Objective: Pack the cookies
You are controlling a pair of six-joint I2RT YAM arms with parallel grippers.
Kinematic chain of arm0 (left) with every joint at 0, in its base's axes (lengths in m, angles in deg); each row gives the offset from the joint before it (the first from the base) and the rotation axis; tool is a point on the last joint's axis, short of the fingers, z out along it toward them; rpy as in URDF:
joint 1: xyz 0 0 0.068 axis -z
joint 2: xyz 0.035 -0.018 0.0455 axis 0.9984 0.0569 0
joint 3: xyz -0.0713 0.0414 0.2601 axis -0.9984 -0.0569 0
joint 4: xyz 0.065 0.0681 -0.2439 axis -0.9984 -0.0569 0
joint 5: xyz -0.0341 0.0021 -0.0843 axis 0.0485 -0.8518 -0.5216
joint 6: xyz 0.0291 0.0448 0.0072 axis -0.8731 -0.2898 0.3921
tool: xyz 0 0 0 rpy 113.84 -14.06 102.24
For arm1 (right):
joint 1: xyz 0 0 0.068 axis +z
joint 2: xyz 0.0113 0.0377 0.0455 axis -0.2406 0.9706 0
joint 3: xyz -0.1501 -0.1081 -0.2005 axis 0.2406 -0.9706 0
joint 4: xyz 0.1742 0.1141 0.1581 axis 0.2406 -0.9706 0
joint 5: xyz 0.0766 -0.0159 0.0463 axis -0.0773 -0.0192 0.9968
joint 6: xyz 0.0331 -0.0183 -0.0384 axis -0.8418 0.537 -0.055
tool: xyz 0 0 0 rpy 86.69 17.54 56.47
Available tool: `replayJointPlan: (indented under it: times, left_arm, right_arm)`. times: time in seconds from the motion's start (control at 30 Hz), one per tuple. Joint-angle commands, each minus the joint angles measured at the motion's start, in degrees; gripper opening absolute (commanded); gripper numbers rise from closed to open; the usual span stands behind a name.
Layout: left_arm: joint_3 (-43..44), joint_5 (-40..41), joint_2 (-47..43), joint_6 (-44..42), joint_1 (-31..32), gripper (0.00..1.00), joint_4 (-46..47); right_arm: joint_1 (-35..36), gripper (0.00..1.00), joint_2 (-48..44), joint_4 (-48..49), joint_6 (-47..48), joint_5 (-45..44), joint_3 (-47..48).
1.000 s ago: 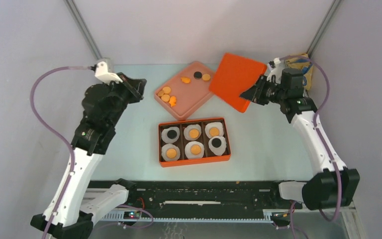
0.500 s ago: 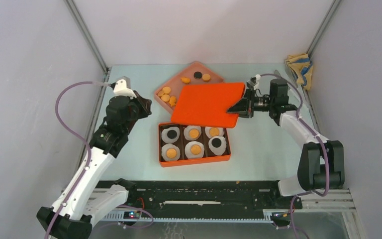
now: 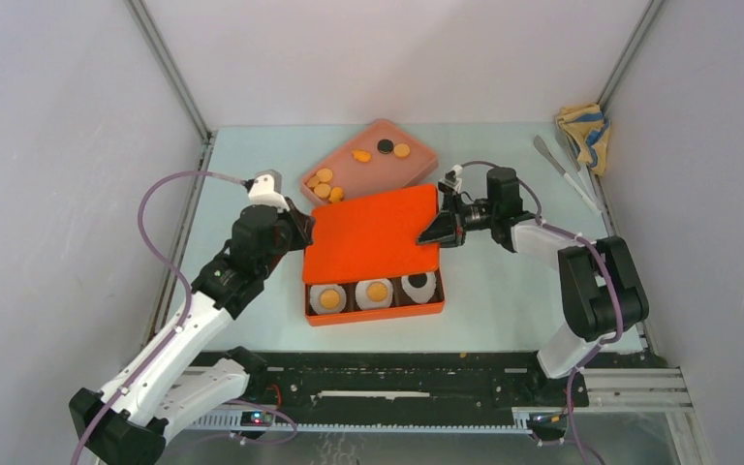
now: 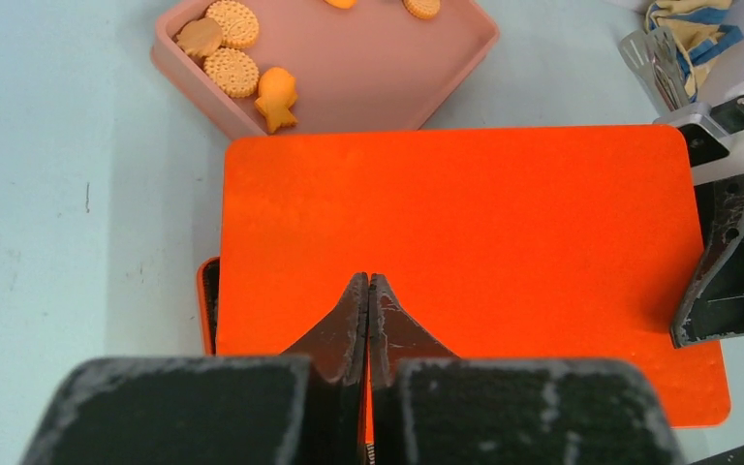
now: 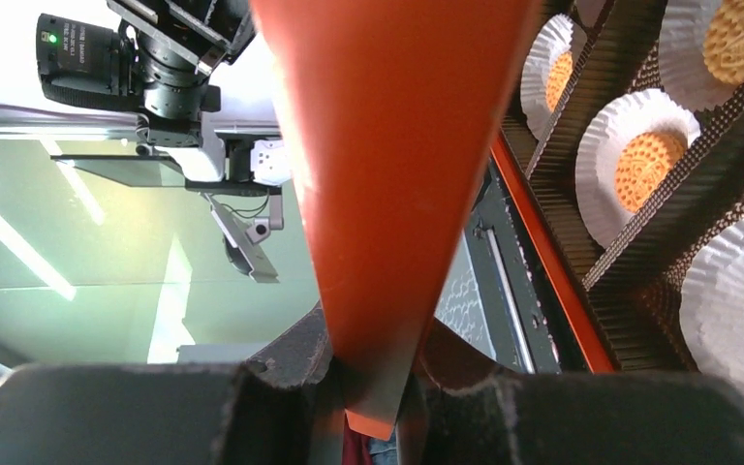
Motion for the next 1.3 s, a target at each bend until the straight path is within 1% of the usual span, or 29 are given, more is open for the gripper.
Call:
replayJointPlan:
  times: [0.0, 0.13, 0.2, 0.3, 0.47, 0.6, 0.67, 0.77, 0.83, 0.9, 1.0, 1.07, 1.17, 1.27]
  left_arm:
    - [-0.62, 2.56, -0.5, 0.63, 0.58, 0.0, 1.41]
    - [-0.79, 2.57, -0.78, 0.46, 0.8, 0.0, 0.73]
    - [-1.24, 2.65, -0.88, 0.57, 0.93, 0.0, 0.77]
    - [-2.01, 2.95, -0.7, 0.75, 1.02, 0.0, 1.09]
    - [-2.36, 2.93, 0.13, 0.74, 1.02, 0.0, 1.08]
    - [-2.97, 3.29, -0.31, 0.86, 1.16, 0.0, 0.92]
    - [-3.2, 3.37, -0.41, 0.93, 1.15, 0.0, 0.9]
    - [-3.47, 3.36, -0.16, 1.29, 1.22, 0.0, 0.98]
    - [-3.57, 2.99, 0.22, 1.49, 1.24, 0.0, 1.15]
    - [-3.71, 2.61, 0.76, 1.84, 1.33, 0.0, 1.37]
    - [-4.21, 1.56, 1.92, 2.49, 1.46, 0.0, 1.81]
    - [-4.97, 0.9, 2.64, 2.92, 1.63, 0.0, 2.31]
    - [-6.61, 0.2, 4.23, 3.36, 1.84, 0.0, 3.81]
    - [-9.69, -0.61, 6.1, 3.61, 2.12, 0.0, 7.66]
  right_arm:
    - [0.11, 0.15, 0.73, 9.31, -3.21, 3.95, 0.25]
    - [-0.3, 0.16, -1.7, 21.27, -12.4, 3.72, -2.72]
    - [0.16, 0.16, -2.81, 20.82, -12.25, 3.41, -2.41]
    - [2.51, 0.17, -1.36, 16.67, -9.69, 3.1, -1.51]
    - [7.32, 0.16, 4.13, 17.07, -8.84, 2.28, -2.29]
    - [8.54, 0.16, 6.03, 16.95, -8.15, 1.92, -3.74]
    - [7.76, 0.15, 6.39, 14.22, -5.66, 1.93, -4.4]
    - [4.92, 0.13, 6.55, 2.44, 2.75, 1.1, -4.51]
    - [3.45, 0.12, 6.95, -0.17, 5.22, 0.2, -4.53]
    - [1.95, 0.12, 7.54, -0.02, 5.42, 0.12, -4.51]
    - [-0.46, 0.14, 8.52, -1.89, 7.04, 0.19, -4.51]
    - [-1.67, 0.17, 9.63, -5.24, 9.38, -0.41, -3.96]
    - [-1.88, 0.18, 12.77, -13.72, 16.26, -1.88, -1.97]
    - [-1.74, 0.16, 14.42, -15.27, 17.52, -2.5, -1.87]
